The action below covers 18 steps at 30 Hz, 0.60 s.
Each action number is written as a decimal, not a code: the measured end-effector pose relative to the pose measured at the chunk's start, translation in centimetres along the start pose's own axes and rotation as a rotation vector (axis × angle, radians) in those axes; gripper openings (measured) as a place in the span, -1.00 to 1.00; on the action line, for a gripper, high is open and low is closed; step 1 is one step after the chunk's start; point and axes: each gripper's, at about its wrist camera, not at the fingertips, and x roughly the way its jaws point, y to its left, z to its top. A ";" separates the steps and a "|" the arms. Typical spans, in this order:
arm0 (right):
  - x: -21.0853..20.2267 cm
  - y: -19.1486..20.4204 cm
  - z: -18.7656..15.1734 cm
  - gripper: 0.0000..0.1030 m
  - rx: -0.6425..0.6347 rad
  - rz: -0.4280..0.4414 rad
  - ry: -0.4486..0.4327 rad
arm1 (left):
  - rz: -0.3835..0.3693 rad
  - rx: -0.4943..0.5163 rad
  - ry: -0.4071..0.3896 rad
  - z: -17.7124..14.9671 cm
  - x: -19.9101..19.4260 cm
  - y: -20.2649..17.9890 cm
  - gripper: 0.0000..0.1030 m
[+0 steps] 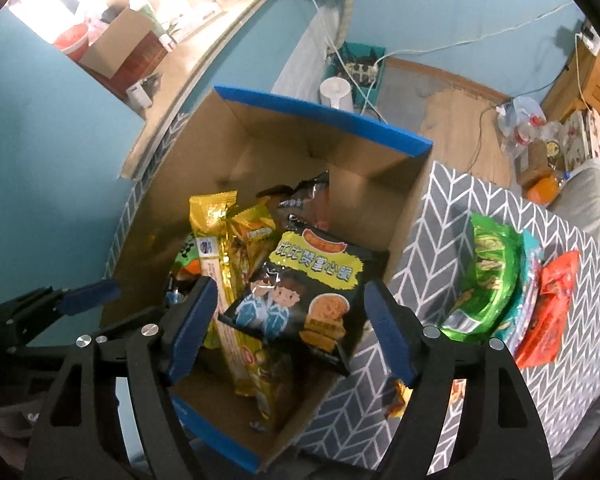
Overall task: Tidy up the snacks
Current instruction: 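Open both tools to drop the wafer bar and black bag into box, then move both open tools back over the remaining snacks on the table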
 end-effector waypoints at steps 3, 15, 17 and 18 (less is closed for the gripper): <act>-0.9 -0.5 -0.2 0.50 0.008 0.008 -0.002 | -0.013 -0.034 -0.015 -0.5 -0.7 -0.1 0.30; -5.1 -3.8 -2.5 0.55 0.016 0.004 -0.039 | -0.021 -0.048 -0.024 -2.0 -1.8 -3.8 0.34; -5.7 -4.8 -2.9 0.55 0.032 0.003 -0.045 | -0.025 -0.040 -0.019 -2.2 -1.7 -4.7 0.34; -5.9 -5.3 -3.0 0.55 0.039 0.002 -0.048 | -0.025 -0.033 -0.019 -2.4 -1.7 -5.2 0.35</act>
